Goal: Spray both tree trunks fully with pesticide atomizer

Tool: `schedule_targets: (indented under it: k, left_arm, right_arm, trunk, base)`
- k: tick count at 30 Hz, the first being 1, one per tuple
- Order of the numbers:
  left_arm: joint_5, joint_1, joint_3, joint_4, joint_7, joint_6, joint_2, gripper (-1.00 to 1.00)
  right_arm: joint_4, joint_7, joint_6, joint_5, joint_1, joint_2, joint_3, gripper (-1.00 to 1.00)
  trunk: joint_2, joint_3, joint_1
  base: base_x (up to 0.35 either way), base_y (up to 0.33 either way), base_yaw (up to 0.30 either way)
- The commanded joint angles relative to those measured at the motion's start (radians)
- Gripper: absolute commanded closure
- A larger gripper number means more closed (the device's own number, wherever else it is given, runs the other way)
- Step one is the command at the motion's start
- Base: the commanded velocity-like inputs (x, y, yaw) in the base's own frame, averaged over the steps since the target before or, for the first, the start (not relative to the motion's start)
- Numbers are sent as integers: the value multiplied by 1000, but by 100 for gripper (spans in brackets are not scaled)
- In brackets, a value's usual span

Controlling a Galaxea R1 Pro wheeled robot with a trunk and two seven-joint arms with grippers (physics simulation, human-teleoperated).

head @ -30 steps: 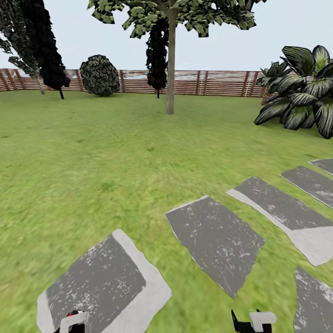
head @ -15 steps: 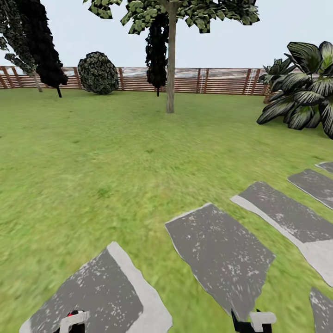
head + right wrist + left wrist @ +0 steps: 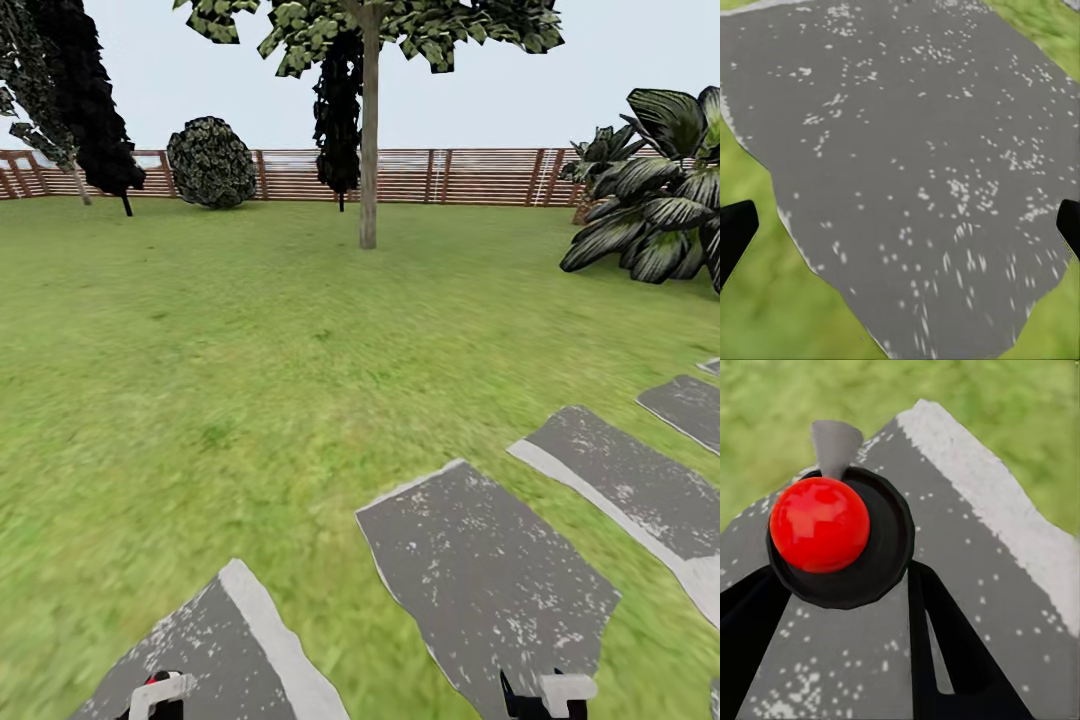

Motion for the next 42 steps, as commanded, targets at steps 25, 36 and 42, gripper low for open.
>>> schedule_targets:
  k: [25, 36, 42]
  left_arm:
    - [1, -1, 4, 1, -3, -3, 0, 100]
    - [1, 0, 4, 1, -3, -3, 0, 100]
    - [1, 0, 3, 1, -3, -3, 0, 100]
  right_arm:
    - [-1, -1, -3, 0, 0, 0, -1, -100]
    - [-1, 0, -3, 0, 0, 0, -1, -100]
    - [-1, 0, -3, 0, -1, 0, -1, -100]
  trunk:
    - [0, -1, 0]
    - [0, -1, 0]
    - [0, -1, 0]
  base:
    - [338, 0, 0]
    - [338, 0, 0]
    - [338, 0, 0]
